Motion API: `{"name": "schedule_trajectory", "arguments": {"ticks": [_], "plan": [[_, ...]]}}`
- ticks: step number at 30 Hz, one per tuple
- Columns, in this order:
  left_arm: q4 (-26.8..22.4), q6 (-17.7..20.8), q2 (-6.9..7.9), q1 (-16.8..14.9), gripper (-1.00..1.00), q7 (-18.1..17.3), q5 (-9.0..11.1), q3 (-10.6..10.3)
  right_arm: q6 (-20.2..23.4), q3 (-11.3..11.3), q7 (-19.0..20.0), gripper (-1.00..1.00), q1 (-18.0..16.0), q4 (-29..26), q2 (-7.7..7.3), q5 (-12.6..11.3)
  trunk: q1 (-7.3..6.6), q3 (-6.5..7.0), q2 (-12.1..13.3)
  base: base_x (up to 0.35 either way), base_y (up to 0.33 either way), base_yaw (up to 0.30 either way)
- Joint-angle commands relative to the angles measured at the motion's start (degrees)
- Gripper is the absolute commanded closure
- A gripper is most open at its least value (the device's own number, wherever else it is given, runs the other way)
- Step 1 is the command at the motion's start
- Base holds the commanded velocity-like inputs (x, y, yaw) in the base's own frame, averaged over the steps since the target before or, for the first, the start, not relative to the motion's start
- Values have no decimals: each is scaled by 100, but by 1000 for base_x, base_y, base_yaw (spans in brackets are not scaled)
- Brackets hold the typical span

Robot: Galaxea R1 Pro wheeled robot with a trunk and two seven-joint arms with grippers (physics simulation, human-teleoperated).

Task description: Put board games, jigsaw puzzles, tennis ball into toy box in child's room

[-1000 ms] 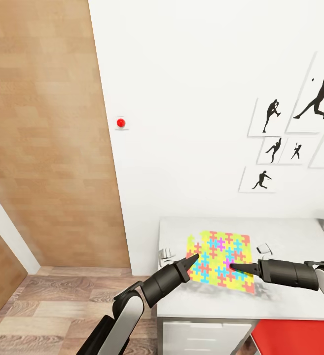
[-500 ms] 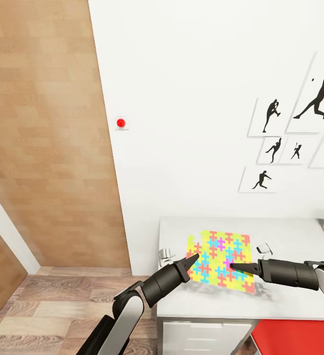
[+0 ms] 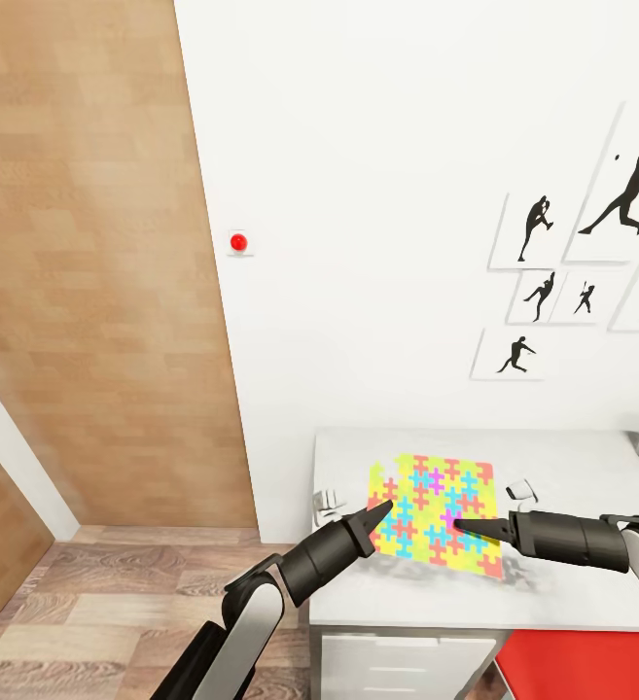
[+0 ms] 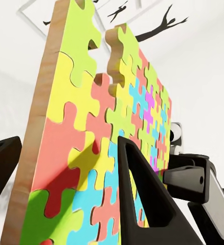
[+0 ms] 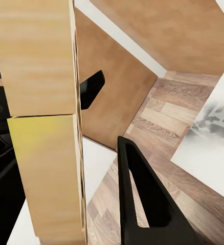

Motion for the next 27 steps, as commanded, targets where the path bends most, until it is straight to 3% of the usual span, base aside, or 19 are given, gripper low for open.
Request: {"name": "schedule_trajectory", "arguments": {"ticks": [1, 7, 8, 27], "plan": [[4, 28, -2, -5, 100, 82, 12, 23, 134, 0, 35, 100, -6, -5, -1, -141, 4, -13, -13, 0, 0, 0], [4, 28, -2, -5, 100, 86, 11, 23, 134, -1, 35, 100, -6, -6, -1, -140, 4, -13, -13, 0, 0, 0], [4, 28, -2, -5, -100, 88, 12, 23, 134, -1, 35, 100, -6, -6, -1, -140, 4, -13, -13, 0, 0, 0], [9, 29, -1, -5, -100, 89, 14, 23, 134, -10, 35, 100, -6, -7, -1, -140, 4, -13, -13, 0, 0, 0]]}}
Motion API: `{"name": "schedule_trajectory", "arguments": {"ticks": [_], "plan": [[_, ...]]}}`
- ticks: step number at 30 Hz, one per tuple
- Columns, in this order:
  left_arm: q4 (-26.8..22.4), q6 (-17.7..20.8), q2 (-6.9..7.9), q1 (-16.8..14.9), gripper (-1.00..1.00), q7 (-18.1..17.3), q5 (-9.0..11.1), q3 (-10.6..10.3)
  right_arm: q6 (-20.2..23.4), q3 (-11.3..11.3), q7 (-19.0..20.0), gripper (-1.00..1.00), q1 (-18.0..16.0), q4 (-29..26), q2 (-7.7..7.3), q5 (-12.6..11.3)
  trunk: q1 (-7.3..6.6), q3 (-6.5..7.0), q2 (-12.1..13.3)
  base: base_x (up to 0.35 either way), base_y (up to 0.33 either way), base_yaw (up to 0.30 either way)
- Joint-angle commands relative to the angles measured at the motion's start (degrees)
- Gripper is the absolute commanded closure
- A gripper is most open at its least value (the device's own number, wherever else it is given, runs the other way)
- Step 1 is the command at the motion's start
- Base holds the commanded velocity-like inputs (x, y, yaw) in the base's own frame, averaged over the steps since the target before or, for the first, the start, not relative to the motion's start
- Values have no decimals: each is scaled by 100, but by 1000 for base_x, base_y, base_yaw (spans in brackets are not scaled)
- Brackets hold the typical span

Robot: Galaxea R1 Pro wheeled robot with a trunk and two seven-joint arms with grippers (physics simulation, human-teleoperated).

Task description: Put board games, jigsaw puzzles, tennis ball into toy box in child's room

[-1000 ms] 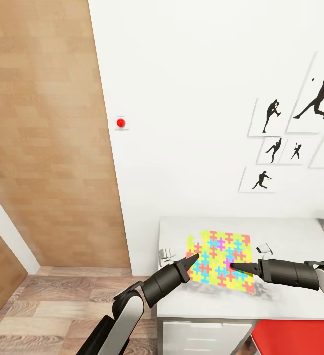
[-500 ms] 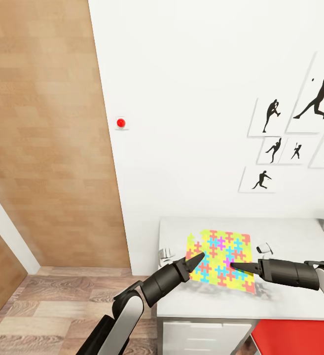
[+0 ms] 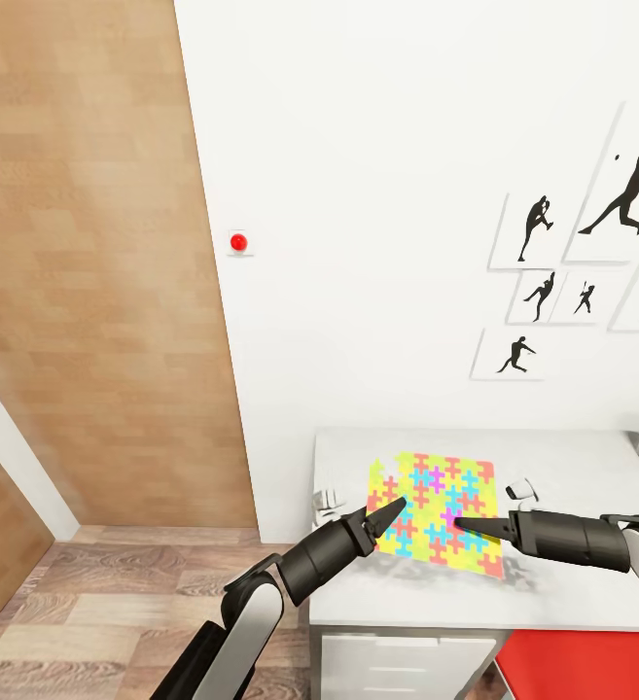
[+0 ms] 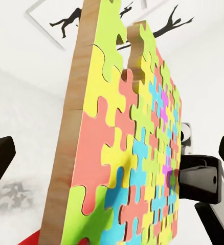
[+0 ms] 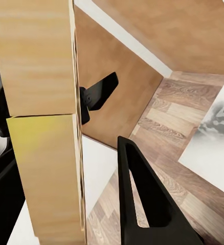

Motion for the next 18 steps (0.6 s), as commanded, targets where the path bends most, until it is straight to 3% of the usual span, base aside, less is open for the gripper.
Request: {"name": "schedule_trajectory", "arguments": {"ticks": [1, 12, 16, 18], "plan": [[-2, 51, -2, -4, -100, -1, 60, 5, 28, -2, 36, 100, -6, 1, -1, 1, 4, -13, -13, 0, 0, 0], [6, 56, 30, -3, -100, 4, 51, 21, 28, -37, 65, 100, -2, -19, -11, -3, 4, -13, -13, 0, 0, 0], [30, 57, 82, 18, -100, 4, 59, 107, 28, -58, 98, 100, 10, -60, -57, -9, 4, -13, -13, 0, 0, 0], [42, 57, 175, 45, -100, -6, 67, 250, 28, -134, 107, 100, 14, -77, -92, -12, 4, -13, -13, 0, 0, 0]]}}
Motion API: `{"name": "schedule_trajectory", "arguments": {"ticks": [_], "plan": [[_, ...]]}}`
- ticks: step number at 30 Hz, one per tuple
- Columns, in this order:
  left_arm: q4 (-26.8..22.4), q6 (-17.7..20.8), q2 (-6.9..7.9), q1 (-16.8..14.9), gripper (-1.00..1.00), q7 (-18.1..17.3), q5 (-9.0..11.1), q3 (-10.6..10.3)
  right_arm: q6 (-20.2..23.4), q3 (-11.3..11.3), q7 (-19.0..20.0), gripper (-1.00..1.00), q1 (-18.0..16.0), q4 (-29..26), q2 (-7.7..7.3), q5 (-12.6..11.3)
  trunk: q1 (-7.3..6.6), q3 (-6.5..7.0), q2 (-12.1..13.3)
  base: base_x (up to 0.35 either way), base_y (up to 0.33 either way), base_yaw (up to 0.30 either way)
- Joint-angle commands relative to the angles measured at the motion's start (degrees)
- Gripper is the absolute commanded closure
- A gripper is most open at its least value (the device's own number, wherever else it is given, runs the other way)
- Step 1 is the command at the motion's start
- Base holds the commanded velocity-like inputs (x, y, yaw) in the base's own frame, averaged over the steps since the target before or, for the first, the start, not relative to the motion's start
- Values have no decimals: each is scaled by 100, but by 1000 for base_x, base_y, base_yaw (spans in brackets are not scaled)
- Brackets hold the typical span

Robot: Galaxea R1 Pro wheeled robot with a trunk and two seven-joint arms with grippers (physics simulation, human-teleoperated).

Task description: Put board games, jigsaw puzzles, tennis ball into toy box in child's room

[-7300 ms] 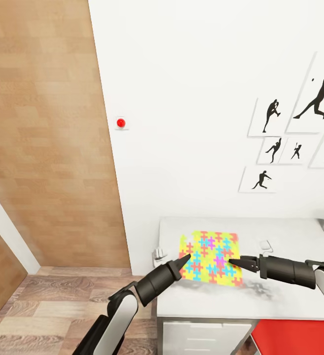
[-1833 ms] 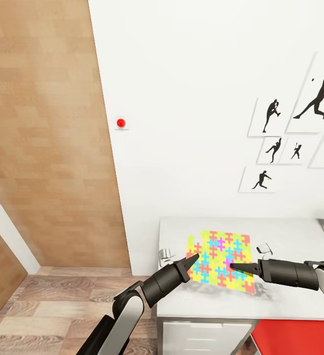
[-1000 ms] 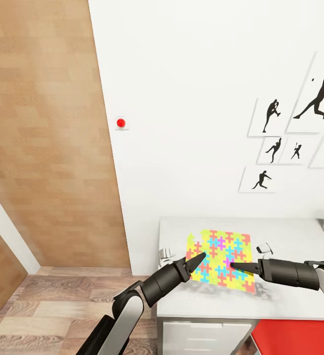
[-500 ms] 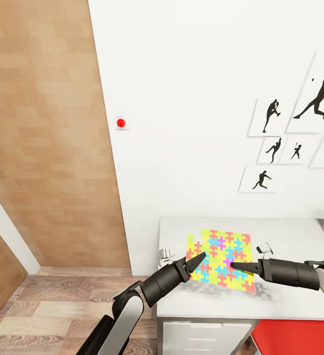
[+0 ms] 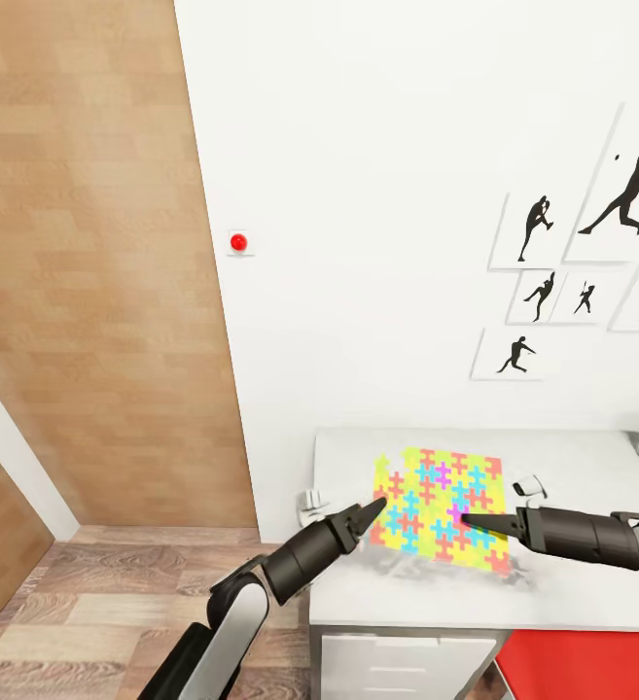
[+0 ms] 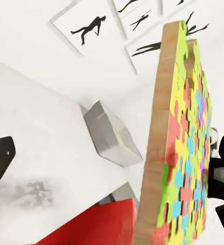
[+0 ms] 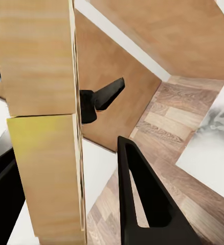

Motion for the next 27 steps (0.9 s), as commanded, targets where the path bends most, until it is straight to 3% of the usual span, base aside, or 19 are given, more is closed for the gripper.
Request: {"name": "schedule_trajectory", "arguments": {"ticks": [1, 3, 6, 7, 10, 14, 27], "plan": [[3, 51, 57, 14, -100, -12, 70, 101, 28, -82, 37, 100, -4, 0, -15, 4, 4, -13, -13, 0, 0, 0], [5, 51, 114, 38, -100, -24, 81, 200, 28, -187, 38, 100, -3, 2, -23, 6, 4, -13, -13, 0, 0, 0], [8, 52, 237, 138, -100, -54, 107, 477, 28, -574, 33, 100, 3, 12, -28, 14, 4, -13, -13, 0, 0, 0], [8, 52, 237, 138, -100, -54, 107, 477, 28, -574, 33, 100, 3, 12, -28, 14, 4, -13, -13, 0, 0, 0], [10, 52, 302, 225, -100, -69, 112, 695, 28, -914, 16, 100, 6, 20, -39, 20, 4, -13, -13, 0, 0, 0], [11, 53, 338, 272, -100, -83, 118, 829, 28, -1130, 0, 100, 5, 29, -57, 22, 4, -13, -13, 0, 0, 0], [5, 67, 369, 327, -100, -179, 135, 946, 28, -1775, 13, 100, 28, -10, -77, 40, 4, -13, -13, 0, 0, 0]]}}
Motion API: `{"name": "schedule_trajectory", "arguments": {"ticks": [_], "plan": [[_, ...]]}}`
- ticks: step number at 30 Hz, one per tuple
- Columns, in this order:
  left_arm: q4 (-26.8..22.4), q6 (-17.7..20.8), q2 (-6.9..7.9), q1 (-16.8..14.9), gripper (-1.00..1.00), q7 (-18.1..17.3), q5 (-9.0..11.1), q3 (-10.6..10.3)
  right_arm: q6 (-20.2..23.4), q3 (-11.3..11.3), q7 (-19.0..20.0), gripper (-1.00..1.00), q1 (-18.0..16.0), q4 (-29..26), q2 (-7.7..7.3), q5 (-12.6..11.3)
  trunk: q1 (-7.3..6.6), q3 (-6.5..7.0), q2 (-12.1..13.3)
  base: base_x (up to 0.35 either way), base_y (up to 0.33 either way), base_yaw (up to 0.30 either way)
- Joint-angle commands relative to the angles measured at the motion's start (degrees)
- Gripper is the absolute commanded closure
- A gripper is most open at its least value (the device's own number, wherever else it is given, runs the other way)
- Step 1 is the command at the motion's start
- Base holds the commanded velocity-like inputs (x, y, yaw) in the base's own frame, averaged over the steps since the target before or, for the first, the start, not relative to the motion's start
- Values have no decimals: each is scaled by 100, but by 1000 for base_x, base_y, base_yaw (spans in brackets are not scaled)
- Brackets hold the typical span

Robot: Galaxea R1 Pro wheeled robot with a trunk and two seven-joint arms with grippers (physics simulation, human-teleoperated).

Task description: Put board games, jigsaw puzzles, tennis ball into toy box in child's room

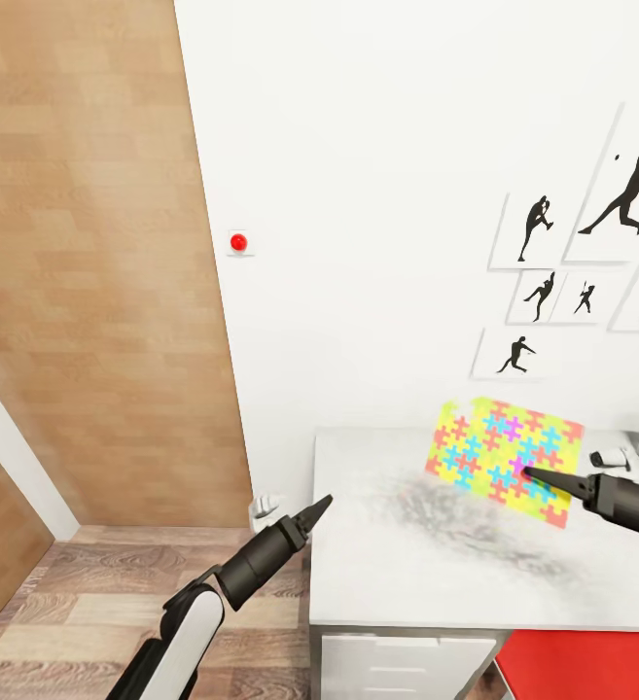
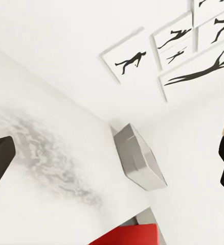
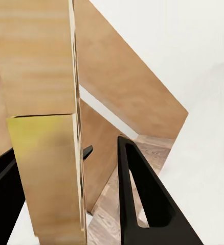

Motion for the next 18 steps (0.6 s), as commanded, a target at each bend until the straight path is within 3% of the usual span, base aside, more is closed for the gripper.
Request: {"name": "schedule_trajectory", "arguments": {"ticks": [1, 9, 12, 18], "plan": [[-2, 55, -2, -3, -100, -30, 60, 5, 28, -63, 35, 100, -4, -1, -3, 10, 4, -13, -13, 0, 0, 0], [-35, 45, -18, 1, -100, -154, 46, -32, 28, -251, 22, 100, 0, 62, -1, 134, 4, -13, -13, 0, 0, 0], [-49, 41, -36, 2, -100, -228, 39, -55, -285, -295, 40, 100, 5, 165, 23, 358, 4, -13, -13, 0, 0, 0], [-49, 44, -48, 2, -100, -355, 40, -60, -437, -309, 61, 100, 9, 188, 44, 445, 4, -13, -13, 0, 0, 0]]}}
